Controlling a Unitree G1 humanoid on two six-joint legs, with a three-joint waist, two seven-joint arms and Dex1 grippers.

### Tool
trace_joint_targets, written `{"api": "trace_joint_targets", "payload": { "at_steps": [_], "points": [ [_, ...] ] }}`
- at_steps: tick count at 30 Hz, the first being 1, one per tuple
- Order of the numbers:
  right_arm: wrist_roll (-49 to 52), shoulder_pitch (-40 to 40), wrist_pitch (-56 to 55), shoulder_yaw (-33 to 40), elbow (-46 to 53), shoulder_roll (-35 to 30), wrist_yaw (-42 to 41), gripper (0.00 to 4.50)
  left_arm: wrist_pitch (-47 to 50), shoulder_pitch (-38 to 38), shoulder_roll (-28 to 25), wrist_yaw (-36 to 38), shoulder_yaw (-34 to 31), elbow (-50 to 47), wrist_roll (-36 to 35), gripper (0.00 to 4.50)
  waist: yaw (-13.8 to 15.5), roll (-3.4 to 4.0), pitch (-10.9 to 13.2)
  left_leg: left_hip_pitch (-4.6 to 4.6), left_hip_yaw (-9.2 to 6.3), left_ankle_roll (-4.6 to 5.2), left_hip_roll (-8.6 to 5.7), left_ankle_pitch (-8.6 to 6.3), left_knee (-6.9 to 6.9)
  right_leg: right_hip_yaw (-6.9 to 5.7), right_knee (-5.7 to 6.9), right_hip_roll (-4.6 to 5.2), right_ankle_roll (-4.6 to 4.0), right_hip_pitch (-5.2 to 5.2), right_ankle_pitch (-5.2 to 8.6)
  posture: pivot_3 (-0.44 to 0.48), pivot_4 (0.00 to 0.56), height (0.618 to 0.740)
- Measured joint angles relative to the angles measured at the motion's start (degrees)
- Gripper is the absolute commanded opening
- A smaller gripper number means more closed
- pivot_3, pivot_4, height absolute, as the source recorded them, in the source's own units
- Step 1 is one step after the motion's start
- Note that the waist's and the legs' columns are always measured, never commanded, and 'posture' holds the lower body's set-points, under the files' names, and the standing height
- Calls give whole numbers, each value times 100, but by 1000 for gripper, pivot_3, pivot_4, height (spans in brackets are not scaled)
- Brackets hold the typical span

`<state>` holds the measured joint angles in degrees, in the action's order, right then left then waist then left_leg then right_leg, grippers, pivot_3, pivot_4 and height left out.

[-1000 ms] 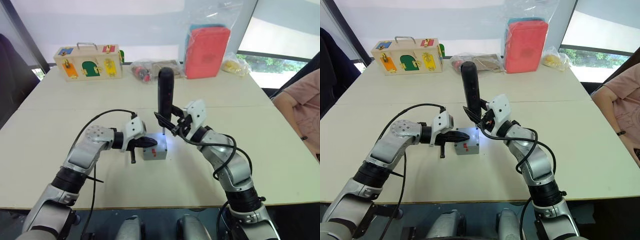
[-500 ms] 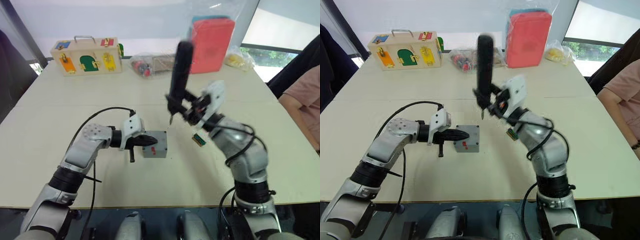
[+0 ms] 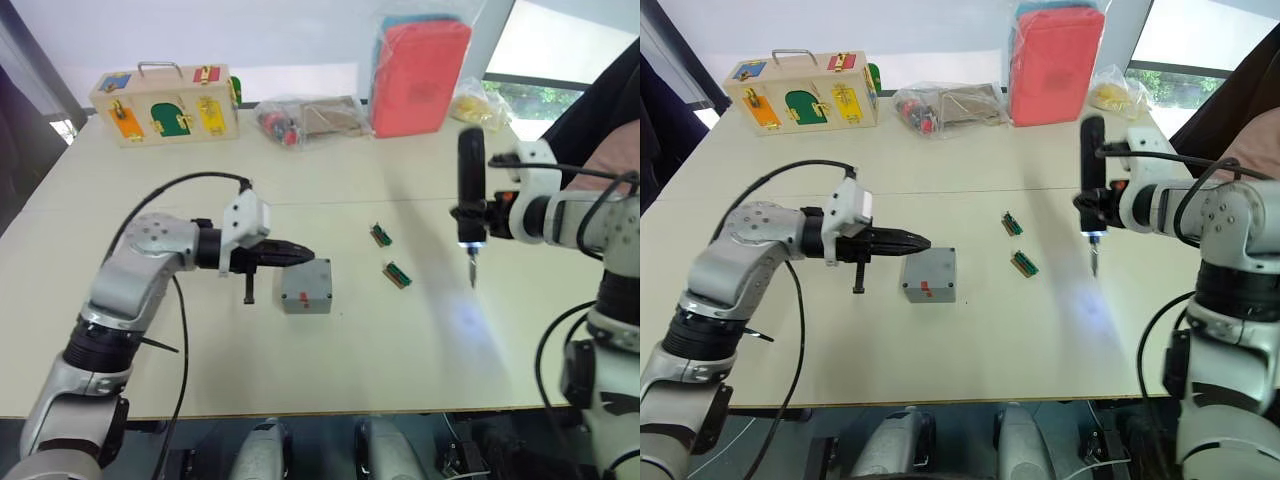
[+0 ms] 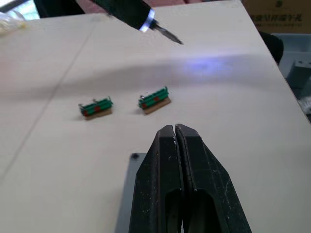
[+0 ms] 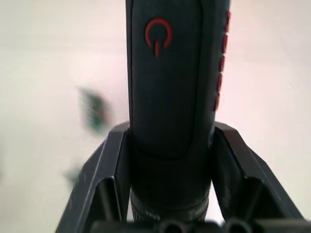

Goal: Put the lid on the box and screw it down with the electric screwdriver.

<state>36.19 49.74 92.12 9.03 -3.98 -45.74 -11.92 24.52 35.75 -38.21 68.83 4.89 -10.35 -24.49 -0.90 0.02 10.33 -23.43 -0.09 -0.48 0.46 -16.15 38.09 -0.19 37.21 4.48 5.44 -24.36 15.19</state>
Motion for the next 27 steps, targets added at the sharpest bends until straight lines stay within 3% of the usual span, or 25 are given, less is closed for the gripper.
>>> {"api": "trace_joint_targets", "payload": {
  "at_steps": [10,14,16,21,23,27],
  "points": [
    [-545,519,-276,-1914,-1627,-296,-982,1797,347,-215,9,-373,-184,-708,-403,0,11,-3,24,-6,12,0,-5,0,4,7,-3,3,4,-6,-2,0,150,730],
    [-849,615,-700,-2270,-2110,-272,-1441,1797,509,-247,-7,-546,-296,-917,-561,0,14,-14,22,-5,9,-1,-6,0,15,5,-4,3,13,3,-7,0,150,730],
    [-965,651,-844,-2345,-2237,-258,-1607,2726,544,-268,-23,-594,-333,-972,-606,0,11,-18,22,-5,10,-3,-6,2,21,6,-8,4,22,8,-18,0,150,730],
    [-1237,713,-1103,-2342,-2399,-178,-1794,4272,652,-434,-242,-720,-360,-1099,-613,0,13,-20,24,-2,10,-12,-7,7,25,7,-10,3,25,13,-27,0,150,730],
    [-1333,708,-1226,-2345,-2280,-212,-1882,4440,666,-478,-379,-776,-409,-1118,-606,0,13,-18,27,-4,10,-12,-7,7,22,7,-8,3,25,7,-27,0,150,730],
    [-1384,600,-1841,-2278,-1032,-511,-2290,4440,758,-783,-660,-1037,-650,-1105,-539,0,-17,-9,33,-7,12,-12,-5,7,10,8,-11,2,25,-7,-26,0,150,730]
  ]
}}
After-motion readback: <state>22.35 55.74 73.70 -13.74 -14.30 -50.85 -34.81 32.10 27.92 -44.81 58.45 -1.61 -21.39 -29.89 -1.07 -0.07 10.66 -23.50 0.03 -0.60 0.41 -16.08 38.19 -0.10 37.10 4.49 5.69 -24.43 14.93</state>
